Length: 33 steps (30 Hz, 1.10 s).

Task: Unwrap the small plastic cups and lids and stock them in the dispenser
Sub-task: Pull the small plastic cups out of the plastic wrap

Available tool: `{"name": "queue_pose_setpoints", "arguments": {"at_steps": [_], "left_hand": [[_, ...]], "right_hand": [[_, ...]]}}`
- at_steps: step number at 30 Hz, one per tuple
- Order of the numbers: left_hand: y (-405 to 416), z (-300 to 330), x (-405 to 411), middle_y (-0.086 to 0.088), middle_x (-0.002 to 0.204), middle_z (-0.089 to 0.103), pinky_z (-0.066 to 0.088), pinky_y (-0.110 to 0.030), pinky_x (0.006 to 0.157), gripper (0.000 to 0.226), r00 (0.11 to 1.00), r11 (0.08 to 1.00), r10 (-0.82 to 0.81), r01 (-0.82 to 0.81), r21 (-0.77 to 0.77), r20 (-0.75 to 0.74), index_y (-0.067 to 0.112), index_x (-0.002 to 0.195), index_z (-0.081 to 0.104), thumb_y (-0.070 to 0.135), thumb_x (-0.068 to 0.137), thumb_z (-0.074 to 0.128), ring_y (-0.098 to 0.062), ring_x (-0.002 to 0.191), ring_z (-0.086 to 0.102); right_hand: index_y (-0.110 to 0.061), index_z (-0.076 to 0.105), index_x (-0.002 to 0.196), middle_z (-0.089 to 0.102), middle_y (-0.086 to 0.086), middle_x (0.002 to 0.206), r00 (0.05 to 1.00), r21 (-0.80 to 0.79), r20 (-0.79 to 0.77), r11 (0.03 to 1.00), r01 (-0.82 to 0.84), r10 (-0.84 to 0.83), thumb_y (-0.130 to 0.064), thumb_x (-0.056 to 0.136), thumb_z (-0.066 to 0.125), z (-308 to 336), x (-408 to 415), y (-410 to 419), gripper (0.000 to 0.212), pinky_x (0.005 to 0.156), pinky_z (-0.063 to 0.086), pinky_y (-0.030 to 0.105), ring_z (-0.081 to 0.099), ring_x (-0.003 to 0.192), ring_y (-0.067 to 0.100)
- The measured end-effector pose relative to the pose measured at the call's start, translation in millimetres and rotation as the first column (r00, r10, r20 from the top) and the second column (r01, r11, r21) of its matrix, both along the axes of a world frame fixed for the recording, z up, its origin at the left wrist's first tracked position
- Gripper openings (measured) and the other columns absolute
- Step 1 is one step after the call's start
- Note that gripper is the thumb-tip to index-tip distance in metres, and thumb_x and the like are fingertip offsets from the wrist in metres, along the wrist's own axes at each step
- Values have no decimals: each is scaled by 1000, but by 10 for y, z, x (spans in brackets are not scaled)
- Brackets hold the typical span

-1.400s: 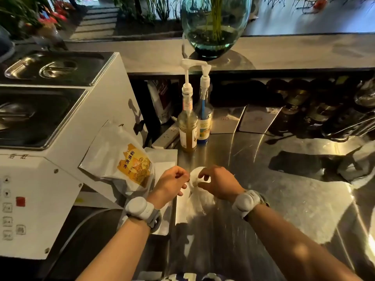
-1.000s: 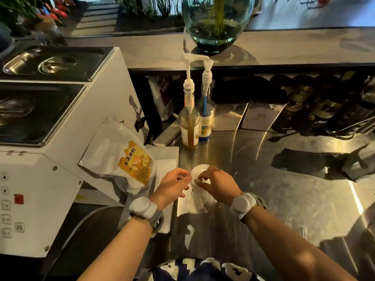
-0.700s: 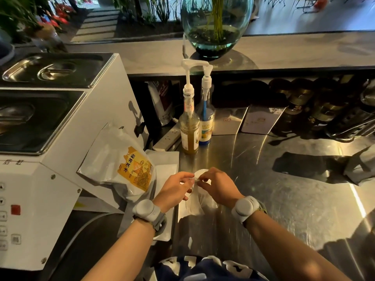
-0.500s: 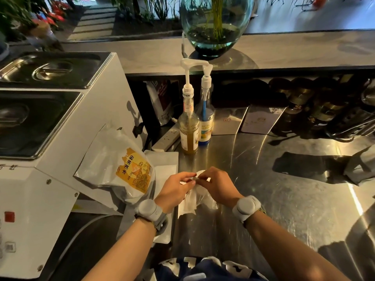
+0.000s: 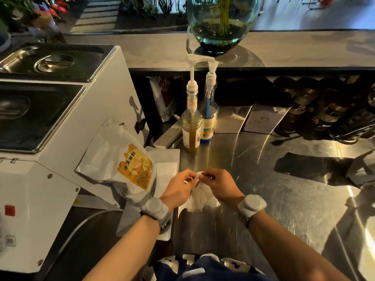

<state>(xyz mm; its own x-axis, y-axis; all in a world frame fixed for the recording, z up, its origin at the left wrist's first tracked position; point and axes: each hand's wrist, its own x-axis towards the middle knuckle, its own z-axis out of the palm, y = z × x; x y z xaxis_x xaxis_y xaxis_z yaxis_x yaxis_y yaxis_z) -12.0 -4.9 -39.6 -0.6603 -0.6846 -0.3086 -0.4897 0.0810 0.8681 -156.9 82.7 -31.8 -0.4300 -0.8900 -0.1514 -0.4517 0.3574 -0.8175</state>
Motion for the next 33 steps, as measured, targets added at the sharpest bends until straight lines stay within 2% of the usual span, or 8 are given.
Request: {"name": "queue_pose_setpoints", "arguments": {"at_steps": [3,6,10,14,20,26,29,33], "left_hand": [[0,1,11,4,92,64,44,-14,61,9,1000,1000,-10,11,-23,5,24,95,62,29,101,58,-11,77,59],[13,-2,18,2,83,67,47,-15,59,7,995,996,78,-75,46,-63,20,92,67,24,97,66,-12,71,61],[0,-18,52,-4,78,72,48,-19,54,6,963,956,231,-199,215,-138,12,97,72,12,91,73,-12,63,61],[-16,-34,53,4,84,72,53,-16,67,12,968,972,218,-204,120,-124,20,97,74,11,90,74,-8,76,67],[-90,-114,53,3,94,76,58,-30,86,15,988,990,143,-142,19,-53,18,107,78,18,94,69,-16,93,71],[-64,-154,49,-2,94,78,61,-35,88,13,954,952,287,-273,140,-88,20,99,80,14,92,72,-22,95,72],[-5,-146,37,-6,95,77,61,-36,85,13,917,918,376,-350,185,-132,16,98,80,9,91,71,-25,95,72],[69,-169,44,-5,91,77,62,-38,83,14,925,942,329,-310,124,-188,22,94,79,11,92,70,-25,91,73]], "right_hand": [[-12,78,94,74,2,83,998,-8,42,999,38,-38,-23,93,67,-28,6,24,15,78,52,34,67,80,20],[-12,78,93,73,2,81,998,-9,42,998,57,-57,-24,93,68,-53,19,20,15,77,53,37,67,79,20],[-12,77,92,65,-9,71,993,-15,76,996,86,-84,-22,93,69,-37,14,-5,13,72,48,29,57,67,7],[-14,74,87,62,-11,68,994,-8,74,997,78,-78,-22,93,70,-30,49,-13,11,68,45,25,54,64,4],[-16,70,88,62,-8,72,996,1,30,997,79,-79,-23,94,68,-93,57,3,10,64,40,18,55,67,8],[-14,69,92,64,-4,79,998,22,11,998,56,-56,-26,96,65,-113,53,51,13,69,44,24,58,72,14],[-14,70,94,64,-5,80,998,6,-21,998,61,-61,-27,94,66,-88,66,63,13,66,42,16,55,69,6],[-19,73,98,63,-13,83,997,-82,-75,997,9,-16,-22,89,73,0,45,69,9,62,41,8,56,66,-3]]}}
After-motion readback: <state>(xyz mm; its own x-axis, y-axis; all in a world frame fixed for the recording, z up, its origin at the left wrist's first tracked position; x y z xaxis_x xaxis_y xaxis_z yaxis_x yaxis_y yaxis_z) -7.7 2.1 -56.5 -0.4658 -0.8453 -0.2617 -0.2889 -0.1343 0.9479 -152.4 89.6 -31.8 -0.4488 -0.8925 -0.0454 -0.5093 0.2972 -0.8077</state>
